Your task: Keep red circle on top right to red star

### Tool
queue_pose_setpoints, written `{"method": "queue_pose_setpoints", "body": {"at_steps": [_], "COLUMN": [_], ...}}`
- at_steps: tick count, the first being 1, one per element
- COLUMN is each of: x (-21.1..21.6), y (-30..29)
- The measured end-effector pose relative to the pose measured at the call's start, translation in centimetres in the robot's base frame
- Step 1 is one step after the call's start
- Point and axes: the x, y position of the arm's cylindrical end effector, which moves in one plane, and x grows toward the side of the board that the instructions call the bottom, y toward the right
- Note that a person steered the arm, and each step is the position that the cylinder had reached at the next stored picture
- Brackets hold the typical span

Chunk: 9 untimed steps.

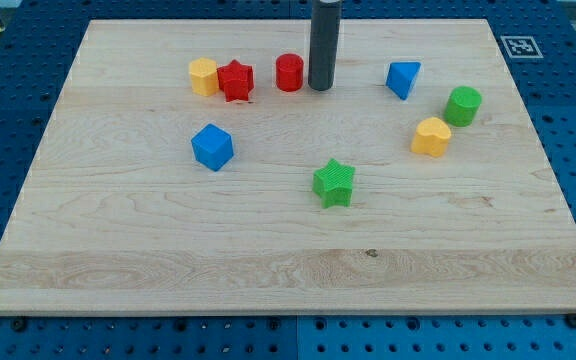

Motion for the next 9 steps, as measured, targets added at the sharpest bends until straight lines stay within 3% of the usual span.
{"method": "queue_pose_setpoints", "body": {"at_steps": [4,9], "x": [-1.0,-1.4], "y": [-0.1,-5.2]}}
